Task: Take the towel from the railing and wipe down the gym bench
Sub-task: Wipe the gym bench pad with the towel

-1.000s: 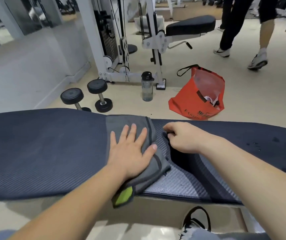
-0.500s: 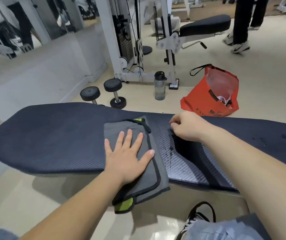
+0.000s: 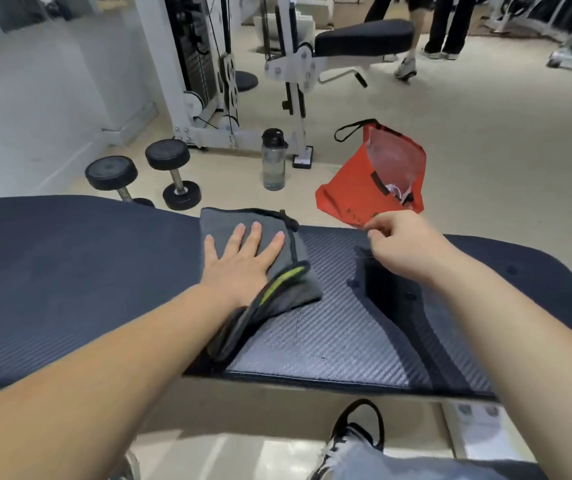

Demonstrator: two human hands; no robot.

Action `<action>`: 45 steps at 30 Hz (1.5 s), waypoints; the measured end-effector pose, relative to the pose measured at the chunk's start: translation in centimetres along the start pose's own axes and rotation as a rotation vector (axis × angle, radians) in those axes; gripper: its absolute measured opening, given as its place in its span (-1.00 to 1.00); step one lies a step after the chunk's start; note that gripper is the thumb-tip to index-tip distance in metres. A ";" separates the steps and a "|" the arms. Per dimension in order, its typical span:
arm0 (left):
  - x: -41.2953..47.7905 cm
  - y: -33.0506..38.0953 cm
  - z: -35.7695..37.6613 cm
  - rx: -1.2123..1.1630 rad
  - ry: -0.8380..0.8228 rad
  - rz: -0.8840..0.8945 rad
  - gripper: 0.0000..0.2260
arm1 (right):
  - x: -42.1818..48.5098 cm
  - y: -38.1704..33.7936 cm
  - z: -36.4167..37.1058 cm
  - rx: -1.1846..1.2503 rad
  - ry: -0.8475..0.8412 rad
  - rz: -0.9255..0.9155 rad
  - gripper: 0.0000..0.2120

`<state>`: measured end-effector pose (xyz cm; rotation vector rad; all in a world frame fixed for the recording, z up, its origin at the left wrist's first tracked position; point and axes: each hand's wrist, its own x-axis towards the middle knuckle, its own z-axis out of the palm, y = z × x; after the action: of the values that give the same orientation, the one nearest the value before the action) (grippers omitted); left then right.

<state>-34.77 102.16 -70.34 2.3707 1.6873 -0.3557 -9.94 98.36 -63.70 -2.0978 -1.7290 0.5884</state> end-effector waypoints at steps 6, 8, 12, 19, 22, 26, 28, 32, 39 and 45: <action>-4.0 1.9 1.8 -0.007 0.047 0.061 -0.20 | 0.1 1.7 0.4 -0.045 -0.114 0.044 -0.64; -6.5 2.4 1.7 -0.050 -0.028 0.093 -0.09 | 0.2 1.6 0.6 -0.067 -0.148 0.039 -0.65; -6.5 2.2 0.3 -0.002 -0.146 0.131 0.14 | 0.4 1.4 0.9 -0.104 -0.144 0.040 -0.67; -1.0 4.5 -0.5 -0.057 -0.053 0.019 0.08 | -0.4 1.7 0.5 0.003 -0.051 0.015 -0.65; -5.0 5.7 1.4 -0.056 -0.031 0.122 -0.10 | -0.4 1.9 0.5 0.051 -0.061 0.020 -0.65; -7.3 5.0 2.3 0.017 -0.005 0.241 -0.29 | -0.3 1.8 0.7 0.043 -0.083 0.017 -0.65; -5.0 4.2 1.2 0.009 -0.028 0.221 -0.32 | -0.5 1.6 0.6 0.068 -0.055 0.012 -0.67; -1.8 4.8 0.3 -0.029 -0.019 0.092 -0.33 | -0.8 2.3 -0.7 0.131 0.020 0.009 -0.69; -8.7 6.5 2.7 0.018 0.019 0.195 -0.33 | -1.4 6.6 -2.7 0.110 0.081 0.122 -0.70; -2.2 7.6 0.9 -0.020 0.029 0.134 -0.32 | -2.1 9.0 -3.0 0.037 0.068 0.127 -0.67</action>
<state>-28.30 97.50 -70.24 2.4695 1.5254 -0.2815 -1.19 94.57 -65.64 -2.1878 -1.5452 0.5726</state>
